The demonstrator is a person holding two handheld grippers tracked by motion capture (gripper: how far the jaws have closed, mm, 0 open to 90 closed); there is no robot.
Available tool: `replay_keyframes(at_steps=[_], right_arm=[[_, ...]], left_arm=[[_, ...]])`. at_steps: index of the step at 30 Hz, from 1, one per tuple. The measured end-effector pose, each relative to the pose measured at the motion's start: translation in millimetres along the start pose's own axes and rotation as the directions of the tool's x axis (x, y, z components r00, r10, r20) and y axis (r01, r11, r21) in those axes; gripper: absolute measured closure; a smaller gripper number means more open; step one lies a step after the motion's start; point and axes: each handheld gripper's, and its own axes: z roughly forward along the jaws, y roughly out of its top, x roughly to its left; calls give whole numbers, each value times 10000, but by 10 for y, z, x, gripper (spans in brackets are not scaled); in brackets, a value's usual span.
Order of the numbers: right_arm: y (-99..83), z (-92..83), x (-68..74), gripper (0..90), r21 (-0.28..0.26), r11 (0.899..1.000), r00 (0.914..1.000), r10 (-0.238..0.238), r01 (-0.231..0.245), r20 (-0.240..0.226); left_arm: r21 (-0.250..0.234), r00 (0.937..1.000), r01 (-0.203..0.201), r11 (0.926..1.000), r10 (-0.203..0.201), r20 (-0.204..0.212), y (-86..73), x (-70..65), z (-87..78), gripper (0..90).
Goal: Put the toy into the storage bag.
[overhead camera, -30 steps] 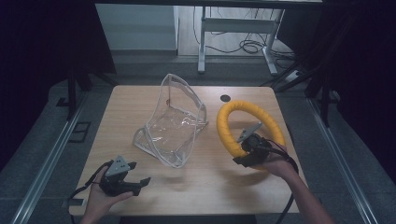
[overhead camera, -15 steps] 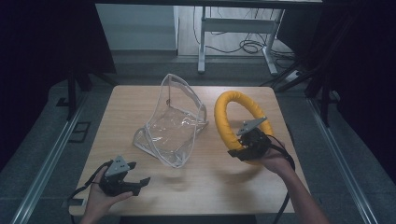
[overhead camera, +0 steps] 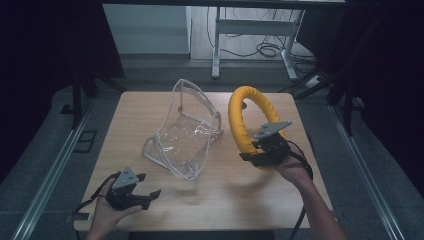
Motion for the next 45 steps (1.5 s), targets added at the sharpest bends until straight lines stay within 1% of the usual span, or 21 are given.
replay_keyframes(at_steps=[1,4,8,13,16,18,19,25,31,34,45], right_arm=[[0,0,0,522,0,10000,10000,0,0,0],[16,4,7,521,-236,9997,10000,54,-55,-59],[33,43,6,522,-486,9987,9997,126,-137,-223],[45,63,11,521,-622,9979,9995,140,-158,-293],[56,54,14,521,-775,9968,9992,194,-220,-342],[74,33,16,521,-994,9947,9992,226,-258,-327],[74,33,16,521,-994,9947,9992,226,-258,-327],[118,-7,26,520,-1474,9884,9988,303,-355,-373],[164,-37,37,520,-1949,9795,9963,369,-513,-773],[194,-39,56,520,-2143,9755,9960,332,-504,-832],[250,-47,81,519,-2562,9647,9938,348,-611,-1060]], left_arm=[[-4,10000,-11,10000,11,-6,0,1,0,207],[28,10000,-50,10000,51,-4,-1,0,6,207],[69,9999,-103,9999,103,-15,-1,5,7,207],[41,10000,-60,10000,60,-20,-3,3,3,207],[65,10000,-71,10000,71,-26,-2,3,4,207],[75,10000,-76,9999,76,-17,-2,2,7,207],[79,10000,-78,9999,78,-21,-2,2,9,207],[66,10000,-72,10000,72,-27,-2,2,8,207],[72,10000,-80,9999,80,-10,-3,1,11,207],[87,9999,-100,9999,100,-32,-3,2,11,207],[41,10000,-83,10000,83,-18,-4,4,5,207]])
